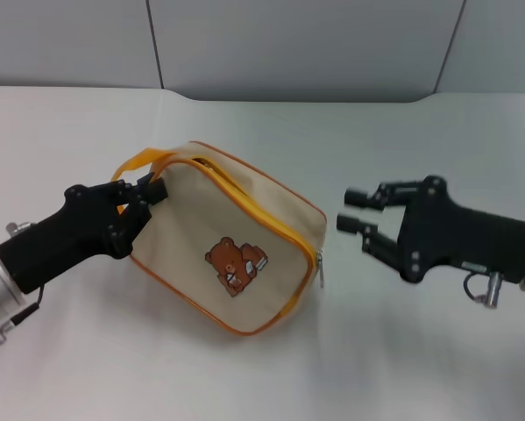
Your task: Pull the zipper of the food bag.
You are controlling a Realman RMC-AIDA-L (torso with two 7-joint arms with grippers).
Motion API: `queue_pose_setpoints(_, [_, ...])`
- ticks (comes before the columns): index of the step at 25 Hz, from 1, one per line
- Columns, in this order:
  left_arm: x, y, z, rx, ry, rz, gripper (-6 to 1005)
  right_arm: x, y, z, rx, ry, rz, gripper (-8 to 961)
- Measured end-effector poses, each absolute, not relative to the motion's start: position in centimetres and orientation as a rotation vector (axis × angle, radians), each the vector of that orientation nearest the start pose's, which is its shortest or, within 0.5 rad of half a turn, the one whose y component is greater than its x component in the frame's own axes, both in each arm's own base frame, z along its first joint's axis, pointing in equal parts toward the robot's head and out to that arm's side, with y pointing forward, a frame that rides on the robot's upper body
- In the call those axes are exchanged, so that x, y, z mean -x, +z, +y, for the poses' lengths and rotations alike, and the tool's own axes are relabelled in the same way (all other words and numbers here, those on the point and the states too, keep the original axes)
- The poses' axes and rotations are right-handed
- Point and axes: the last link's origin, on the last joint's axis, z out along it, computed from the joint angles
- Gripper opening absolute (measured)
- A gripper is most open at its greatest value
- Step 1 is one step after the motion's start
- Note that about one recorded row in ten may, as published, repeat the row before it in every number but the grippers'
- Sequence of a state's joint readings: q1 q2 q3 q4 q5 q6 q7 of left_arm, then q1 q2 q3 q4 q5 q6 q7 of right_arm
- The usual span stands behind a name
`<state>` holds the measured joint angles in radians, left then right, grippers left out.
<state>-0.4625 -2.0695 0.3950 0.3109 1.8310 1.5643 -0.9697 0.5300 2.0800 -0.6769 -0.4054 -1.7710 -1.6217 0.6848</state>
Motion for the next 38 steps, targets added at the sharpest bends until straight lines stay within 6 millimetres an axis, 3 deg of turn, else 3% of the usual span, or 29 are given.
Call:
queue_pose_setpoints(2, [29.8, -1.1, 29.7, 2.278, -1.053, -0.613, 95, -24.9, -2.0, 31.2, 2.491, 0.998, 0.012, 126])
queue_pose_setpoints(4, [30.3, -1.5, 29.1, 2.241, -1.059, -0.636, 95, -24.8, -1.9, 30.9, 2.403, 1.102, 0.107, 342])
queue_pose_setpoints(13, [31.8, -2.3, 28.2, 2.194, -1.002, -0.713, 96, -24.5, -2.1, 30.9, 2.382, 1.213, 0.284, 611])
queue_pose_setpoints(18, [32.2, -1.2, 27.9, 2.19, -1.013, -0.701, 97, -24.3, -1.8, 31.1, 2.398, 1.24, 0.349, 717])
queue_pose_setpoints(19, [31.9, -0.2, 27.8, 2.198, -1.062, -0.693, 97, -24.3, -1.5, 31.0, 2.413, 1.253, 0.368, 738])
queue_pose_setpoints(23, [31.3, 1.6, 27.5, 2.241, -1.155, -0.668, 205, -24.2, -0.9, 30.6, 2.48, 1.272, 0.371, 781])
queue_pose_setpoints(27, [29.6, 2.7, 26.5, 2.468, -1.21, -0.542, 313, -24.5, 0.1, 29.3, 2.687, 1.233, 0.35, 781])
queue_pose_setpoints(30, [28.9, 2.5, 26.1, 2.612, -1.188, -0.5, 456, -25.0, 0.5, 28.5, 2.828, 1.154, 0.349, 781])
queue_pose_setpoints(31, [28.3, 1.5, 25.9, 2.752, -1.121, -0.492, 503, -25.3, 0.4, 28.1, 2.892, 1.1, 0.351, 781])
queue_pose_setpoints(38, [27.8, -0.3, 25.6, 2.88, -1.046, -0.482, 749, -25.6, -0.6, 27.3, 2.941, 1.05, 0.32, 781])
